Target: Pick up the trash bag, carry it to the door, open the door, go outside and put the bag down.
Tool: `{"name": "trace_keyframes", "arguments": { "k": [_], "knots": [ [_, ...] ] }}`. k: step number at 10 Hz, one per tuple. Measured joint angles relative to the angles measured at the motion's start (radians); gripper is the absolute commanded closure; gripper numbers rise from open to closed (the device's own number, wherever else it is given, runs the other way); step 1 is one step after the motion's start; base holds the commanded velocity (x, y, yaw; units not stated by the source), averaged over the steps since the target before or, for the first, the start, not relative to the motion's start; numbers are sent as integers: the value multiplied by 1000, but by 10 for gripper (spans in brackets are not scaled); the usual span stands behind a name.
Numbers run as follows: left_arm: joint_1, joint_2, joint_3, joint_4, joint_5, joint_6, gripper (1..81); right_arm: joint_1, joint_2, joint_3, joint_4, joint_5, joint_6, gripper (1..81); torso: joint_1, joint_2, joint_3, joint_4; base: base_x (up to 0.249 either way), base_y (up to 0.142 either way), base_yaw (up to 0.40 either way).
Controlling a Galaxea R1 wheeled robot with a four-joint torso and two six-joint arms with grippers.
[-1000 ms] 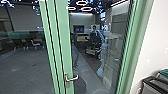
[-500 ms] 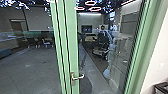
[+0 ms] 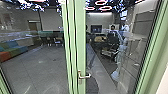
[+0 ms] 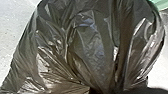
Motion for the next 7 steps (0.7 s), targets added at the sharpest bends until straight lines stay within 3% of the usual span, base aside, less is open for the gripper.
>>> {"name": "trace_keyframes", "arguments": {
  "k": [6,7],
  "knots": [
    [-2,0,0,0,1,0,811,-1,-2,0,0,3,0,10,0,0,0,0,0,0,241],
    [0,0,0,0,0,22,811,0,-1,0,1,3,0,10,0,0,0,0,0,0,241]
  ]
}}
